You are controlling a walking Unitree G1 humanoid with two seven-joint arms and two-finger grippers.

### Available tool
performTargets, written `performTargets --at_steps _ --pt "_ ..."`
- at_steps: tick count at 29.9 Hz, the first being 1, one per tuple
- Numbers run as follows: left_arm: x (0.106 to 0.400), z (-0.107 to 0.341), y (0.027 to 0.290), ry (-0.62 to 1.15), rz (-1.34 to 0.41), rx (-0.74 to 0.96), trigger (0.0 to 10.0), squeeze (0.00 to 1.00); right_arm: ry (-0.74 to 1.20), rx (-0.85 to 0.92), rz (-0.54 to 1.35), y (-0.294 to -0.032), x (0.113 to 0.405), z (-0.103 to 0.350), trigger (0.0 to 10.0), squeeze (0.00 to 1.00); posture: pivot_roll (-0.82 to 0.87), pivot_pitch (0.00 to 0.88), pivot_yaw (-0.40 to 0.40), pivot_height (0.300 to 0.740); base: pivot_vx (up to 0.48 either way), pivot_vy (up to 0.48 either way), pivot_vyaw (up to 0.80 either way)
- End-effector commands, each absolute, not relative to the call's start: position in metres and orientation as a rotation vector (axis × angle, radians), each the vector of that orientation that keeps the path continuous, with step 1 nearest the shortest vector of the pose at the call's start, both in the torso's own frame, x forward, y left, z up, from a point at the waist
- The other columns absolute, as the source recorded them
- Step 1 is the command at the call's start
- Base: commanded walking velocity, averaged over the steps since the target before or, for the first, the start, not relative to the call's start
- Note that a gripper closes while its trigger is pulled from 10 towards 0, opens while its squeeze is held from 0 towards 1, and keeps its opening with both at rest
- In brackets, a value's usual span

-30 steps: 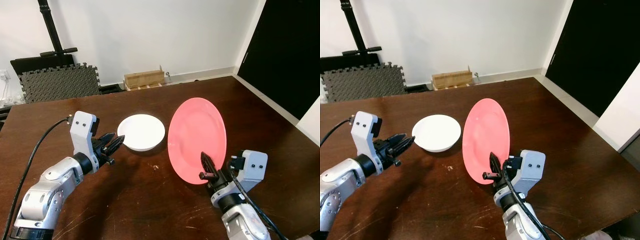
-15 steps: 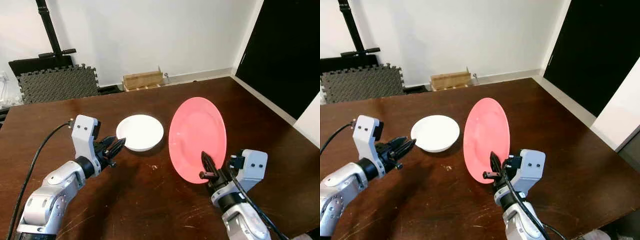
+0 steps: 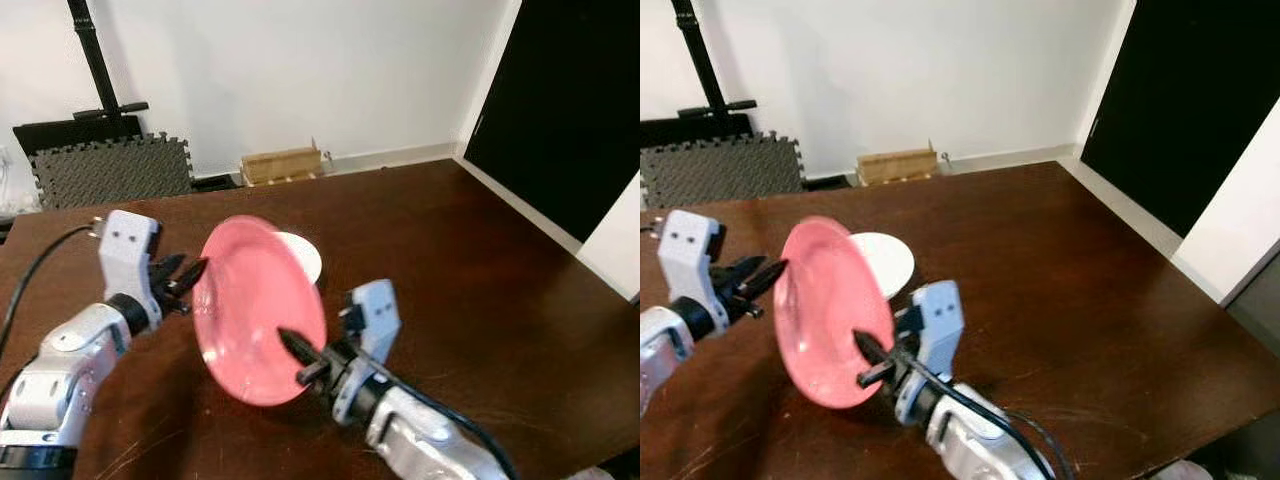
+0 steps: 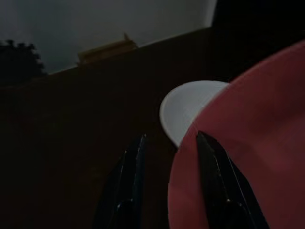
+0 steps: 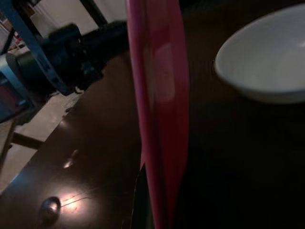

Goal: Setting the table

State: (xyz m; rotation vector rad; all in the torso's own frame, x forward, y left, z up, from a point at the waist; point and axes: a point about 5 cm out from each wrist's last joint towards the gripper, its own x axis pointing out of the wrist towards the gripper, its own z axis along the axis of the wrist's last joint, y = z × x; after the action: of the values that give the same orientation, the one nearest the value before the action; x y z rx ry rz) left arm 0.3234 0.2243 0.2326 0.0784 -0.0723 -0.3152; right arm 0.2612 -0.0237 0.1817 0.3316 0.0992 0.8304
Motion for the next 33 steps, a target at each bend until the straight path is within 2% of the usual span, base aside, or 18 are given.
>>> performTargets --at_steps 1,7,9,12,16,20,24,28,29,33 --pt "0.324 0.232 0.227 -0.071 -0.289 0.089 10.0 0.00 0.135 0.353 0.944 -0.005 0.253 0.183 10.0 0.00 0.07 0.079 0.013 0.740 0.000 0.000 0.00" --pt "0.325 0.239 0.249 -0.113 -0.148 0.088 10.0 0.00 0.220 0.548 0.894 -0.021 0.254 0.182 10.0 0.00 0.08 0.083 0.006 0.740 0.000 0.000 0.00" --pt "0.328 0.240 0.254 -0.120 -0.118 0.087 10.0 0.00 0.219 0.478 1.017 -0.029 0.236 0.179 10.0 0.00 0.07 0.081 0.008 0.740 0.000 0.000 0.00" --pt "0.330 0.240 0.253 -0.120 -0.120 0.085 10.0 0.00 0.253 0.394 1.103 -0.036 0.221 0.170 10.0 0.00 0.06 0.084 0.011 0.740 0.000 0.000 0.00" --pt "0.334 0.238 0.248 -0.118 -0.132 0.081 10.0 0.00 0.320 0.317 1.130 -0.041 0.216 0.153 10.0 0.00 0.04 0.082 0.022 0.740 0.000 0.000 0.00" --pt "0.339 0.236 0.239 -0.121 -0.154 0.066 10.0 0.00 0.344 0.354 1.054 -0.029 0.238 0.146 10.0 0.00 0.04 0.080 0.027 0.740 0.000 0.000 0.00" --pt "0.342 0.235 0.235 -0.125 -0.159 0.060 10.0 0.00 0.338 0.391 1.060 -0.005 0.252 0.148 10.0 0.00 0.05 0.080 0.027 0.740 0.000 0.000 0.00" --pt "0.342 0.235 0.235 -0.127 -0.158 0.059 10.0 0.00 0.346 0.396 1.083 0.002 0.252 0.146 10.0 0.00 0.06 0.079 0.024 0.740 0.000 0.000 0.00" --pt "0.342 0.236 0.236 -0.130 -0.155 0.060 10.0 0.00 0.379 0.411 1.131 0.012 0.250 0.141 10.0 0.00 0.07 0.078 0.018 0.740 0.000 0.000 0.00" --pt "0.341 0.236 0.239 -0.135 -0.141 0.060 10.0 0.00 0.434 0.373 1.163 0.022 0.247 0.126 10.0 0.00 0.08 0.078 0.005 0.740 0.000 0.000 0.00"
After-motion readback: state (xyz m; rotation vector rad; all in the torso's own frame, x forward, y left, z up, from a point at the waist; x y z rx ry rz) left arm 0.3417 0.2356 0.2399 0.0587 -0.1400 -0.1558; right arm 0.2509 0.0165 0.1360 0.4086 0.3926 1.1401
